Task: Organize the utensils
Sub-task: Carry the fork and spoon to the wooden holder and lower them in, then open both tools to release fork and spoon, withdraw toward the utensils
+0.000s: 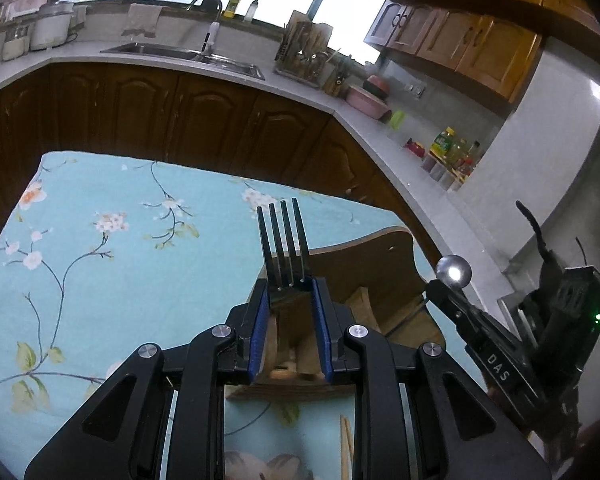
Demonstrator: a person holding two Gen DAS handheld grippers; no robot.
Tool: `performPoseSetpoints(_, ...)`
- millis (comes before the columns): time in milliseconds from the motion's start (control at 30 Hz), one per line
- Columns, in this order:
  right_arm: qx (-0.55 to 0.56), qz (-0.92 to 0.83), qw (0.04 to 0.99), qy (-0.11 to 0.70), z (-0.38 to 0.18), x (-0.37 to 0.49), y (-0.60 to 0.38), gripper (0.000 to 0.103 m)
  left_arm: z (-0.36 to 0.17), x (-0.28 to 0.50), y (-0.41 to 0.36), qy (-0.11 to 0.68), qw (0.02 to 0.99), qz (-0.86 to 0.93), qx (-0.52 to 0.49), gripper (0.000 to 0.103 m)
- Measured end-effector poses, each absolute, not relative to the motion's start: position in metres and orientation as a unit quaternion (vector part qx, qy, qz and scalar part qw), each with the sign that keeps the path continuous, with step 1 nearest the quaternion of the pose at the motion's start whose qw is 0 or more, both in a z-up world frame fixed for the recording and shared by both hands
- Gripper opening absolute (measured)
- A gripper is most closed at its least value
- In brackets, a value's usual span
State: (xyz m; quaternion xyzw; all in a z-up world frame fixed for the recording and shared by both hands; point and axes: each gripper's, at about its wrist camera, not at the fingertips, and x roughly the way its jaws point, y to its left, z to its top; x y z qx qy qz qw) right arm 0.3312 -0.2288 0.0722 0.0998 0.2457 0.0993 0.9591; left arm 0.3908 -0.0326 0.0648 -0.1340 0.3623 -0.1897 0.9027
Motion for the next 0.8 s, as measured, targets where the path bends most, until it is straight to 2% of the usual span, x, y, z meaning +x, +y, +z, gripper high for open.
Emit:
performPoseSetpoints(533,0.117,0.102,0.954,0.256,0.075,0.334,-0.232,0.007,0.061,0.395,-0.033,0.373,0.9,-0.178,-0.141,0.019)
performPoseSetpoints(633,0.124,0.102,0.953,0.258,0.076,0.332,-0.234,0.01,0.061,0.391,-0.03,0.374,0.899,-0.177,-0.145,0.024)
performPoseSetpoints(733,0.142,0.1,0.951,0.257,0.077,0.325,-0.241,0.026,0.064,0.381,-0.024,0.369,0.899,-0.177,-0.154,0.031)
performPoseSetpoints(767,0.15,0.097,0.95,0.254,0.078,0.321,-0.244,0.035,0.065,0.377,-0.021,0.367,0.9,-0.177,-0.156,0.033)
performPoseSetpoints(800,0.156,0.094,0.951,0.251,0.078,0.315,-0.248,0.039,0.067,0.371,-0.017,0.364,0.9,-0.176,-0.161,0.038)
